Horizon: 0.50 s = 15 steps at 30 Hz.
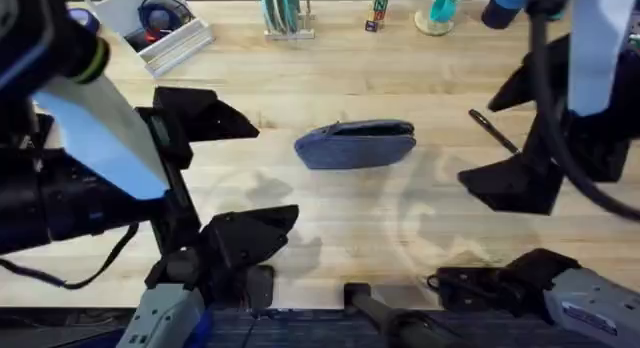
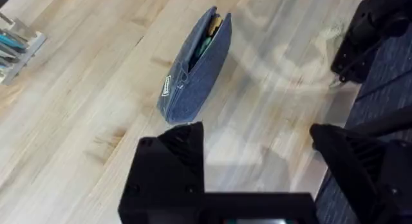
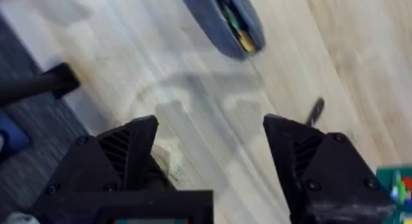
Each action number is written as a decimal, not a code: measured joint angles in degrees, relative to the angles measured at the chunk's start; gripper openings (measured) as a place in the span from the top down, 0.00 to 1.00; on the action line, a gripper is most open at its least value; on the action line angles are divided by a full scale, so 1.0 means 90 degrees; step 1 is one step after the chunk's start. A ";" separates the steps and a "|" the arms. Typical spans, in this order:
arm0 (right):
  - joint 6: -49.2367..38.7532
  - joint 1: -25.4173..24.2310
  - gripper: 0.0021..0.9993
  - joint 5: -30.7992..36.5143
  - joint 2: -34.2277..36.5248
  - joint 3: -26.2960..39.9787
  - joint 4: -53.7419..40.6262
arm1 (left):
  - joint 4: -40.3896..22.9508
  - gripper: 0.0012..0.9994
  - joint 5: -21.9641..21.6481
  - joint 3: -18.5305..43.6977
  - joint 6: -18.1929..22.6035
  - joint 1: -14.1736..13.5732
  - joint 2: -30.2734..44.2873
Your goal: Unzip the bag, pick up the pens from the table one at a time and place them inside, then zip the bag closed.
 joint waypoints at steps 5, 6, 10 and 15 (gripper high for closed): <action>0.0593 -0.0226 0.02 0.0504 0.0000 0.0000 -0.0044 | 0.0000 0.00 0.0000 0.0000 0.0000 0.0000 0.0000; 0.0656 -0.0333 0.02 0.0565 0.0000 0.0000 -0.0065 | 0.0000 0.00 0.0002 0.0000 0.0000 0.0000 0.0000; 0.0815 -0.0886 0.02 0.0685 0.0000 -0.0001 -0.0140 | 0.0000 0.00 0.0000 0.0000 -0.0001 0.0000 0.0000; 0.0675 -0.1533 0.00 0.0626 0.0000 0.0000 -0.0207 | 0.0000 0.00 0.0001 0.0000 -0.0009 0.0000 0.0000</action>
